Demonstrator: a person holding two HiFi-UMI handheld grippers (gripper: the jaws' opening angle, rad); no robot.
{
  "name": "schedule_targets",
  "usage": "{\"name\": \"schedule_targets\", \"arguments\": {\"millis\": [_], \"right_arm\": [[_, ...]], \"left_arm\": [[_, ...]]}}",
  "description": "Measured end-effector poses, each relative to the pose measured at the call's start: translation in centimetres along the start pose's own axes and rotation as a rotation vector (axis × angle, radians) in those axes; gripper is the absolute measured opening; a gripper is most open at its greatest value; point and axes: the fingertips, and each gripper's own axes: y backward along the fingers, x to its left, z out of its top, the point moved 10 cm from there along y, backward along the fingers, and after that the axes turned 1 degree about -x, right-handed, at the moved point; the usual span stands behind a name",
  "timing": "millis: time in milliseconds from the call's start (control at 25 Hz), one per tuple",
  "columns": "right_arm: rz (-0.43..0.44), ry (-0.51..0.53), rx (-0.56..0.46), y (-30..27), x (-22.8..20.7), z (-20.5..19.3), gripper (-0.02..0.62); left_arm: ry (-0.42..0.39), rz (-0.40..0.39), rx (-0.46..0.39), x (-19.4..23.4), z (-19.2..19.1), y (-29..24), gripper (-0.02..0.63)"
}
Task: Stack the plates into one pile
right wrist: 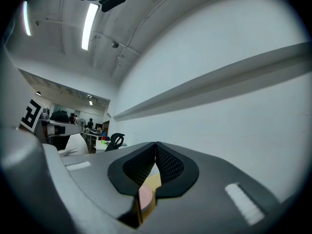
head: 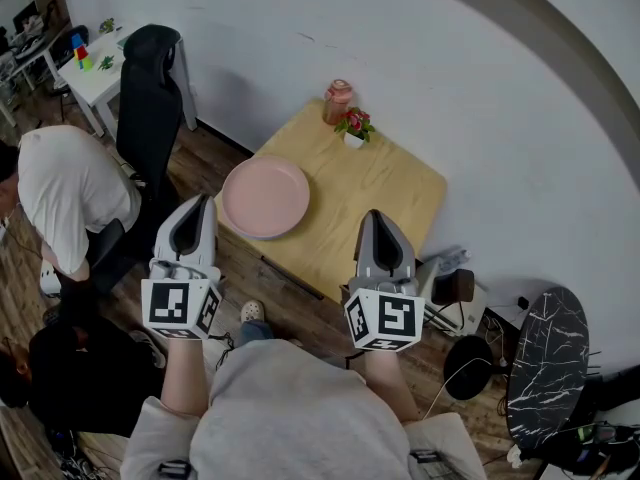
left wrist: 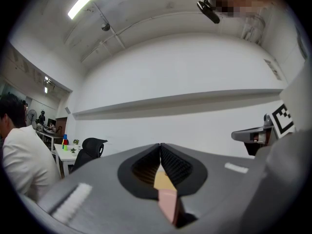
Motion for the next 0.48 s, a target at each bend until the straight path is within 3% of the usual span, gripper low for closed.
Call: {"name": "schedule_targets", "arguments": {"millis": [480], "right_arm": [[0.002,0.0,-0.011,0.61,-0.41,0.24,0.005]], "left_arm": [[-0.011,-0.022,-0.014,-0.77,0.19,-0.05,0.06]]}}
